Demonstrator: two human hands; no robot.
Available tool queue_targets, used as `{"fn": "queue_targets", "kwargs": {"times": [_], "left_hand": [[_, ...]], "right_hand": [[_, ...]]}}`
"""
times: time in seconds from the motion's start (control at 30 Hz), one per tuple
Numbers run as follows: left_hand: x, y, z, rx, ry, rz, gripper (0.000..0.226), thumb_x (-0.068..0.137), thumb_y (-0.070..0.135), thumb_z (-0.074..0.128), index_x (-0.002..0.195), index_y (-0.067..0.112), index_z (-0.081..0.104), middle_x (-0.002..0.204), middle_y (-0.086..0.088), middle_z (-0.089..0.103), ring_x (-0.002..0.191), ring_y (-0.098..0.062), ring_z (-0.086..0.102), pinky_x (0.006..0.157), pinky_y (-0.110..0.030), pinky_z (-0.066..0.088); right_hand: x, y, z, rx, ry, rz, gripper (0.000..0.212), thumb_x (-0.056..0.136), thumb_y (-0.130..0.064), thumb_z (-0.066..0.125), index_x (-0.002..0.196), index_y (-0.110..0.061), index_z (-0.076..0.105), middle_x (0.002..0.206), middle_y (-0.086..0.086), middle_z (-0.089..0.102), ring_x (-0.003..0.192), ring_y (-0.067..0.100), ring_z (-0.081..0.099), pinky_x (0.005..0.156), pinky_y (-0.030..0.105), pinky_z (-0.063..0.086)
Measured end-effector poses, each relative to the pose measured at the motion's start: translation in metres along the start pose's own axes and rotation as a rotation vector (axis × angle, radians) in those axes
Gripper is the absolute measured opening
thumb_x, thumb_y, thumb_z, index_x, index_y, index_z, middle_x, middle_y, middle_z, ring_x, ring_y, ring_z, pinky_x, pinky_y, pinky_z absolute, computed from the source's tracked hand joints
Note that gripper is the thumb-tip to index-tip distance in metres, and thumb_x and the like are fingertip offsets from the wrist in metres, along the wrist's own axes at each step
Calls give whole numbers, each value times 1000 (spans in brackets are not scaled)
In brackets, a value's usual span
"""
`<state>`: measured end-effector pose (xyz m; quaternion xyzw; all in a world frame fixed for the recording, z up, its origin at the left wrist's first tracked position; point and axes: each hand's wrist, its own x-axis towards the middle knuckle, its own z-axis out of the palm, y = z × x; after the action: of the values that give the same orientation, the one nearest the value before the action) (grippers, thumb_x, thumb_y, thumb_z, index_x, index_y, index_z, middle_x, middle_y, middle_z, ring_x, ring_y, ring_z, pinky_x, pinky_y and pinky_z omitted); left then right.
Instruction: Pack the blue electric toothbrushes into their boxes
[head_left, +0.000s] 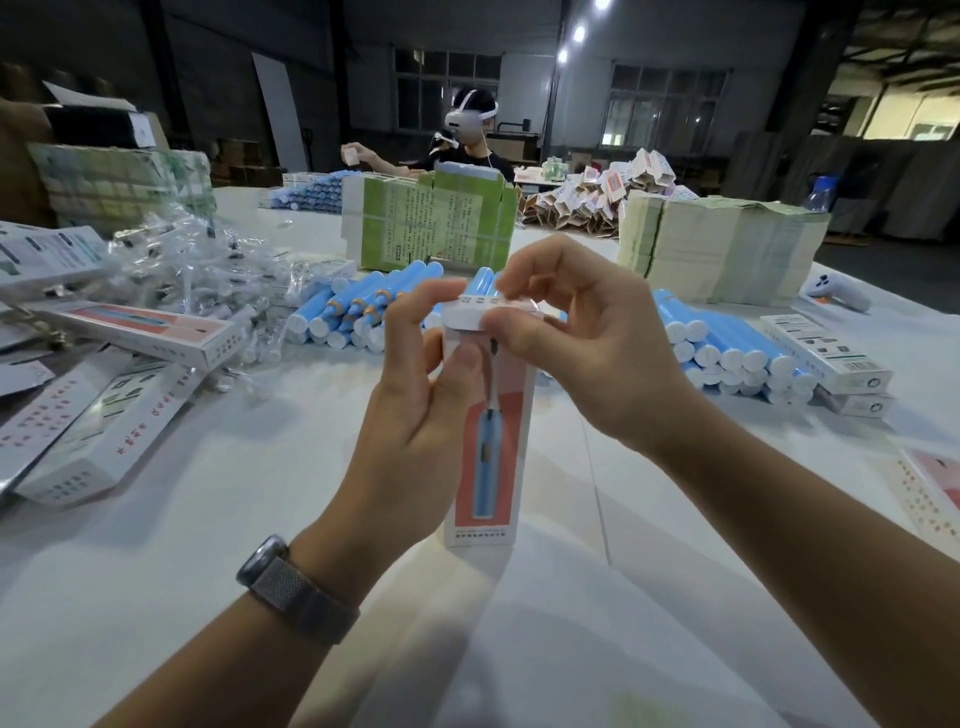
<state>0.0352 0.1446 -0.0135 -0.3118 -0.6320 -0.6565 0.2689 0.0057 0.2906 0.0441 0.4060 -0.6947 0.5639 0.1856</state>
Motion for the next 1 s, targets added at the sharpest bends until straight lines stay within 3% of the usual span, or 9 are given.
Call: {"fn": "queue_targets", "kwargs": {"times": [0.1, 0.2, 0.33, 0.43, 0.63, 0.8, 1.0], "left_hand": [[0, 1, 0, -36, 10, -28, 22, 105, 27, 41, 123, 39, 43, 109, 16, 67, 91, -7, 68, 74, -26, 56], [-1, 2, 0, -67, 33, -61, 20, 100, 38, 45, 118, 44, 47, 102, 7, 68, 85, -10, 68, 69, -25, 55], [-1, 1, 1, 7, 44, -43, 21, 97, 43, 44, 116, 51, 47, 107, 2, 68, 92, -30, 69, 77, -54, 58], [-1, 1, 1, 49, 44, -21, 21, 99, 41, 41, 118, 49, 46, 105, 7, 67, 90, -36, 65, 75, -63, 55], [-3, 1, 0, 159, 38, -27, 28, 99, 46, 38, 127, 51, 42, 107, 13, 68, 90, -24, 69, 76, -59, 57], [-3, 0, -2, 185, 39, -23, 34, 98, 51, 39, 130, 59, 39, 105, 12, 68, 88, -23, 68, 78, -59, 56], [-3, -1, -2, 163, -11, -5, 37, 101, 46, 39, 136, 58, 34, 110, 4, 68, 92, -33, 68, 76, -62, 55]], "right_hand": [[0, 1, -2, -44, -34, -25, 20, 85, -12, 71, 96, -27, 65, 92, -7, 55, 86, 9, 56, 73, 22, 48], [-1, 2, -1, -113, -34, -108, 15, 87, -9, 69, 96, -22, 67, 97, -5, 54, 90, 11, 58, 75, 25, 50], [-3, 4, -1, -100, -18, -106, 13, 87, -9, 69, 93, -20, 68, 96, -5, 54, 89, 14, 57, 72, 25, 48], [-2, 3, -1, -104, -36, -108, 16, 87, -8, 68, 95, -22, 67, 97, -2, 53, 90, 16, 57, 73, 28, 50], [-2, 0, -6, -167, -61, -116, 15, 88, -9, 68, 97, -21, 69, 99, -3, 55, 94, 15, 59, 72, 33, 56], [-1, -5, -5, -190, 8, -121, 13, 86, -8, 69, 91, -21, 69, 92, -2, 60, 83, 17, 60, 63, 44, 55], [2, -9, -9, -232, 26, -145, 13, 87, -7, 69, 90, -20, 70, 82, -5, 58, 73, 12, 56, 54, 36, 50]]}}
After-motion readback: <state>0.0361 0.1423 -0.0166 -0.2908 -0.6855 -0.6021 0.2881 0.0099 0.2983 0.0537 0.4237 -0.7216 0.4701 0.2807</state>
